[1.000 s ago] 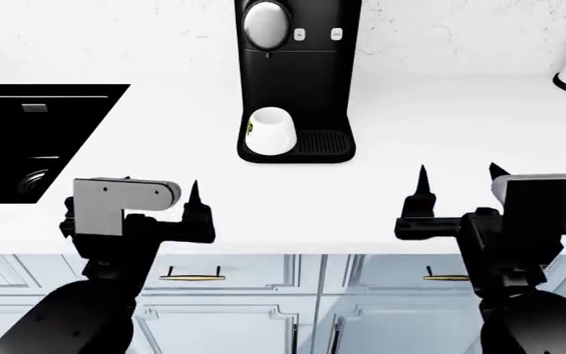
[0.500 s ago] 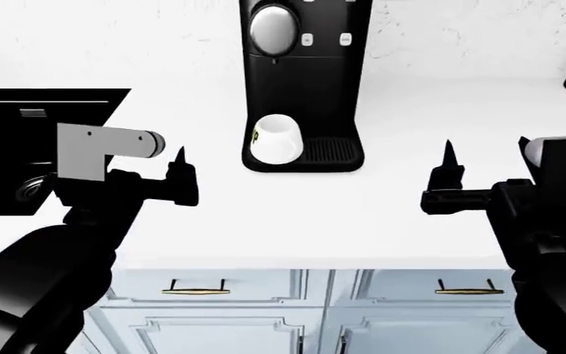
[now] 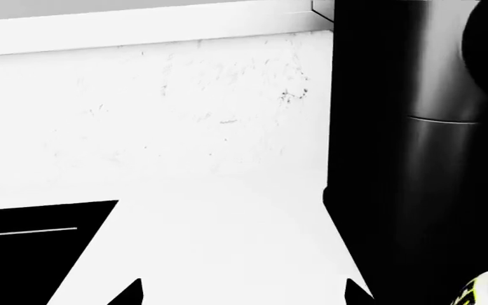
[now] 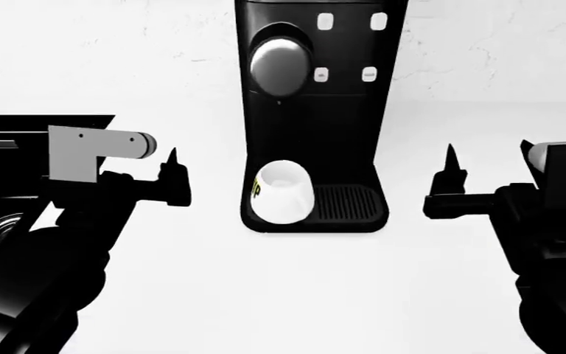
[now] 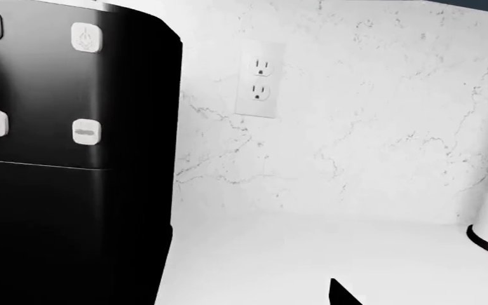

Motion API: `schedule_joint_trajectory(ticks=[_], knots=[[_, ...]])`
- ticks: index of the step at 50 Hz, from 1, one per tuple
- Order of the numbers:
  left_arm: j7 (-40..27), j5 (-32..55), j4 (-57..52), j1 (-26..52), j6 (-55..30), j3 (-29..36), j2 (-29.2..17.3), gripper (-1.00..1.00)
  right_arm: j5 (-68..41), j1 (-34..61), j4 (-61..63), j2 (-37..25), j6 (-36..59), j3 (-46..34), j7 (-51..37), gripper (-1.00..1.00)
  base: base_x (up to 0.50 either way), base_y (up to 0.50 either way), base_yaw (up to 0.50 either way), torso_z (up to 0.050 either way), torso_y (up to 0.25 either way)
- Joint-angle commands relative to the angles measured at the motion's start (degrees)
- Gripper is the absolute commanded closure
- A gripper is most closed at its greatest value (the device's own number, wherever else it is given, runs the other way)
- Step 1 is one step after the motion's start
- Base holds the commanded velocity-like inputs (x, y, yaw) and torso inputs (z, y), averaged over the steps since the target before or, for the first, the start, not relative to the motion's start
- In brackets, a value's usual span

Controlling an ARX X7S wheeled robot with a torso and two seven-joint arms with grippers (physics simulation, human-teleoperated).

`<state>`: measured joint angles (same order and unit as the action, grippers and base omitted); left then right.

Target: Press the button on the coffee machine to serve coffee.

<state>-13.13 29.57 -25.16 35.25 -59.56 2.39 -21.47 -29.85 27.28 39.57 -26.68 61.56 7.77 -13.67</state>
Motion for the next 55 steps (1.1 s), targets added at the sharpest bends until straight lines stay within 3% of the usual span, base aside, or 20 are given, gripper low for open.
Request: schedule_joint_trajectory(ticks=[1,24,34,41,48,51,55], knots=[[-0.2,0.3,-0.4,-0.2,0.2,-0.2,-0.2,-1.0,0.1,-0.5,-0.5,0.0,-1.1,-0.3,0.2,-1.0,0.48,-0.12,0.0,0.0,0.0],[-0.6,0.8,-0.7,-0.5,0.2,-0.8,-0.9,-1.0,-1.7,-3.0,1.8,-0.4,-0.2,3.3,-0.4,-1.0,0.47,-0.1,0.0,0.0,0.001],[-1.1,0.9,-0.7,-1.2,0.3,-1.8,-1.2,-1.0,-2.2,-2.2,2.2,-0.7,0.5,1.9,-0.3,-1.0,0.02,0.0,0.0,0.0,0.0],[-1.1,1.2,-0.9,-1.2,0.1,-2.2,-1.7,-1.0,-6.6,1.3,8.3,-1.2,7.7,2.5,-1.5,-1.0,0.0,0.0,0.0,0.0,0.0],[-1.1,1.2,-0.6,-1.3,0.4,-2.3,-2.0,-1.0,-20.9,7.6,20.3,0.1,24.7,8.3,-4.7,-1.0,0.0,0.0,0.0,0.0,0.0],[-1.3,1.1,-0.4,-1.4,0.5,-2.0,-1.8,-1.0,-41.4,12.4,20.4,-4.4,25.8,7.3,-18.2,-1.0,0.0,0.0,0.0,0.0,0.0],[-1.4,1.2,-0.5,-1.2,0.3,-1.9,-1.8,-1.0,-50.4,15.6,19.9,-6.0,25.9,4.9,-23.5,-1.0,0.0,0.0,0.0,0.0,0.0]])
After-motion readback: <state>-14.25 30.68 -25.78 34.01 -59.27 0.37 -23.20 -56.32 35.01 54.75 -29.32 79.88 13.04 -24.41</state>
